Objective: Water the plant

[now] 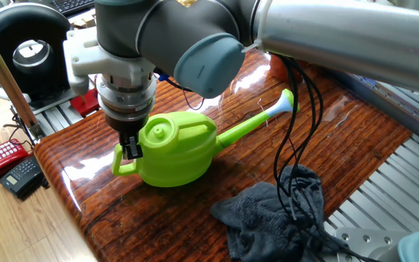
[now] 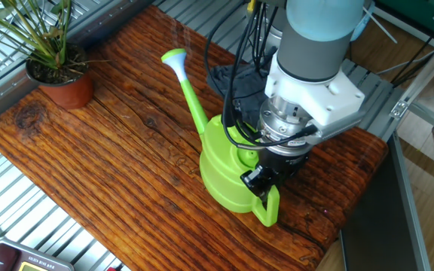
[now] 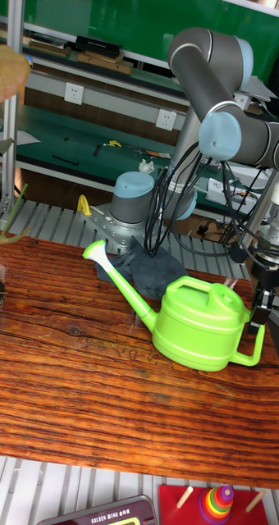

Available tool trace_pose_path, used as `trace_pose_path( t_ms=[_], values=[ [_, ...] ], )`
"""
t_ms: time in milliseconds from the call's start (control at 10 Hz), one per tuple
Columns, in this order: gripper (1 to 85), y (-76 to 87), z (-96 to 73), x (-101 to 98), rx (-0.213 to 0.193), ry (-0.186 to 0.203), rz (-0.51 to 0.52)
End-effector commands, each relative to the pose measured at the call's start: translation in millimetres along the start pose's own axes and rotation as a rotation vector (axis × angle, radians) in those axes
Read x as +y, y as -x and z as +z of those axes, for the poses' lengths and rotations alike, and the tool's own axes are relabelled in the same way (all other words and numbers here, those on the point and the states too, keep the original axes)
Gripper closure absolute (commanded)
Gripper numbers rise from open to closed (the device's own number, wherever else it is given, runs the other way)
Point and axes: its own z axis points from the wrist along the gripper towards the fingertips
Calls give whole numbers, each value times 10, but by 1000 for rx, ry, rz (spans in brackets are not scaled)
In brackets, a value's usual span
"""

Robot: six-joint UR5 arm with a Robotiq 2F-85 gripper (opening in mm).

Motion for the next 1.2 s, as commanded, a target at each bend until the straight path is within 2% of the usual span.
trace_pose_path(
  t_ms=[0, 200, 500, 700, 900, 1100],
  values=[
    [550, 9, 23, -11, -10, 2, -8],
    [477, 4, 28, -8, -8, 3, -4],
    [423, -12, 14, 20, -6, 13, 6],
    [413, -30, -55, 33, -2, 14, 11],
    [343, -87, -124, 26, 8, 20, 8],
    [333, -135, -191, -14, 15, 24, 0]
  ],
)
